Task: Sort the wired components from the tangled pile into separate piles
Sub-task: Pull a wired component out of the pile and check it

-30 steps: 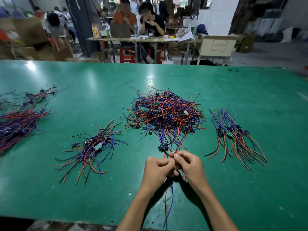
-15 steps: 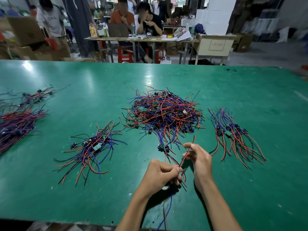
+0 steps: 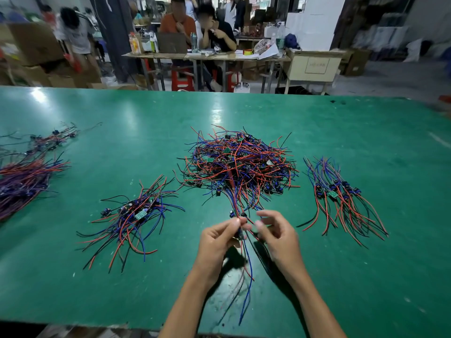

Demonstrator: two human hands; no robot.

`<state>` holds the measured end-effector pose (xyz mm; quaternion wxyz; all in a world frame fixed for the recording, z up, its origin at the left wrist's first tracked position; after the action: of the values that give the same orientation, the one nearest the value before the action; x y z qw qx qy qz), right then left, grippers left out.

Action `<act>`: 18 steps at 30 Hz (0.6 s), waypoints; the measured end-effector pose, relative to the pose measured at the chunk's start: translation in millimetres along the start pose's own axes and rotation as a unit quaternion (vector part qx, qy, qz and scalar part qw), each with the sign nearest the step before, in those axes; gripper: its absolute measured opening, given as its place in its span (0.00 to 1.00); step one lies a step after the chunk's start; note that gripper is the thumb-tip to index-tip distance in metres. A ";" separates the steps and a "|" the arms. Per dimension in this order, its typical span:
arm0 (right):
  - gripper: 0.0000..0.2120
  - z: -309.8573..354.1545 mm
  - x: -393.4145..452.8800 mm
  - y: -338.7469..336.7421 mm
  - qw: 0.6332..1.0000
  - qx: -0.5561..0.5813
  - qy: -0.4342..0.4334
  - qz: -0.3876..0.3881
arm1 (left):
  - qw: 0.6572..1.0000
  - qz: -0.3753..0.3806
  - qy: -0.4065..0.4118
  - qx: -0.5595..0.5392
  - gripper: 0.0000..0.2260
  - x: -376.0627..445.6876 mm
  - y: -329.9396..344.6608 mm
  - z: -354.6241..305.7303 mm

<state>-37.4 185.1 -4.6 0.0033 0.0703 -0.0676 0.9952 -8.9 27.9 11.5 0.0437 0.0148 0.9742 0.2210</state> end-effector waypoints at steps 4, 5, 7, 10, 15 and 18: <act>0.13 4.9 -10.0 8.4 0.990 -0.094 -0.048 0.095 | 0.991 -0.063 -0.012 -0.115 0.06 3.9 -4.8 -4.2; 0.14 6.2 -10.7 8.8 0.991 -0.085 -0.053 0.092 | 0.989 -0.075 -0.012 -0.126 0.05 4.1 -6.0 -4.6; 0.13 7.1 -10.7 9.5 0.993 -0.073 -0.058 0.077 | 0.987 -0.086 -0.012 -0.137 0.04 5.3 -6.5 -3.3; 0.08 5.6 -8.9 6.0 0.997 -0.006 -0.039 0.069 | 0.990 -0.086 -0.013 -0.107 0.05 6.5 -3.7 0.3; 0.06 4.4 -4.5 0.1 0.996 0.083 -0.002 0.013 | 0.995 -0.090 -0.005 -0.031 0.12 5.8 -0.4 6.6; 0.07 2.8 -2.3 -2.1 0.989 0.140 0.026 -0.037 | 0.992 -0.104 -0.005 -0.070 0.10 7.8 -5.7 5.3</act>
<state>-34.7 186.8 -1.9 0.0317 0.0471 0.0749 0.9956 -16.2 25.4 3.8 0.0725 -0.0890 0.9523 0.2829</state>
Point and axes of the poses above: each hand's wrist, its own x-axis towards the middle knuckle, its own y-axis out of the palm, z = x × y, the point moved 1 cm from there along x, towards the middle knuckle, and after that the axes turned 3 degrees about z, right-handed, at the moved point
